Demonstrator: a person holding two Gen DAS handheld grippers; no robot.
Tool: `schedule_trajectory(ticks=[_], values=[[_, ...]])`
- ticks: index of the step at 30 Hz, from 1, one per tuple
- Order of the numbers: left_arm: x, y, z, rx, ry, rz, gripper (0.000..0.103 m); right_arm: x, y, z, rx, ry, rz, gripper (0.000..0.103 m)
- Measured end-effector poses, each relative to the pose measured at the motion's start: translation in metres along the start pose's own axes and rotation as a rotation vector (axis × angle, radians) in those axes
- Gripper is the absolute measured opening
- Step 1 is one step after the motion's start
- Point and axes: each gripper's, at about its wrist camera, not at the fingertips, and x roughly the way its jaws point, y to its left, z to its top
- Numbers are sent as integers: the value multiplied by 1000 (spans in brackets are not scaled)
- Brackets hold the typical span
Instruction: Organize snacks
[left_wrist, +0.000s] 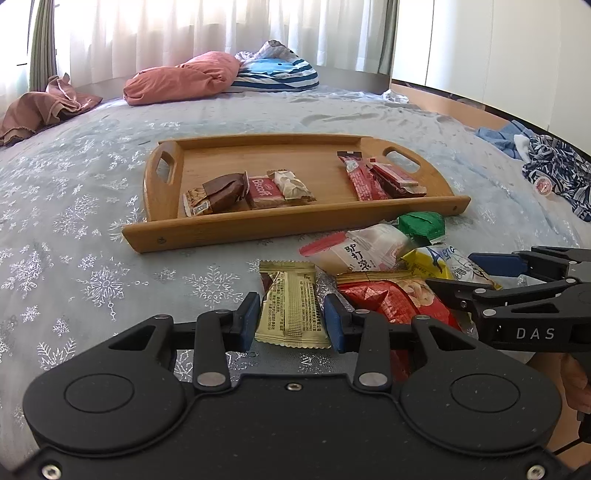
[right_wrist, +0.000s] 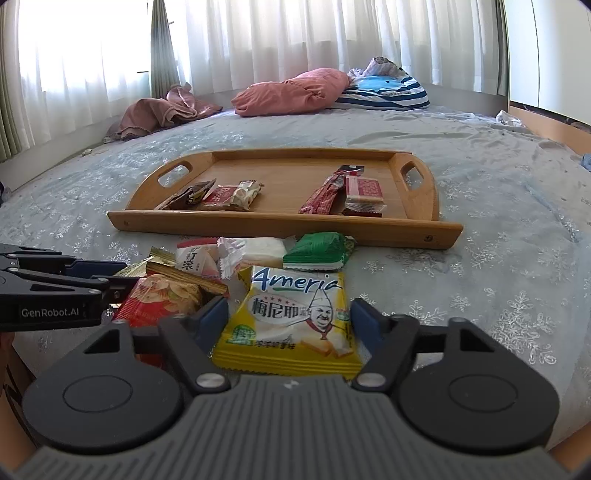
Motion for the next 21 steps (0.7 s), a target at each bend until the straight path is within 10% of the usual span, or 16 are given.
schedule_trajectory(ticks=[21], values=[[-4, 8, 1, -36, -1, 23, 35, -15, -4, -4, 7, -29, -40, 59]])
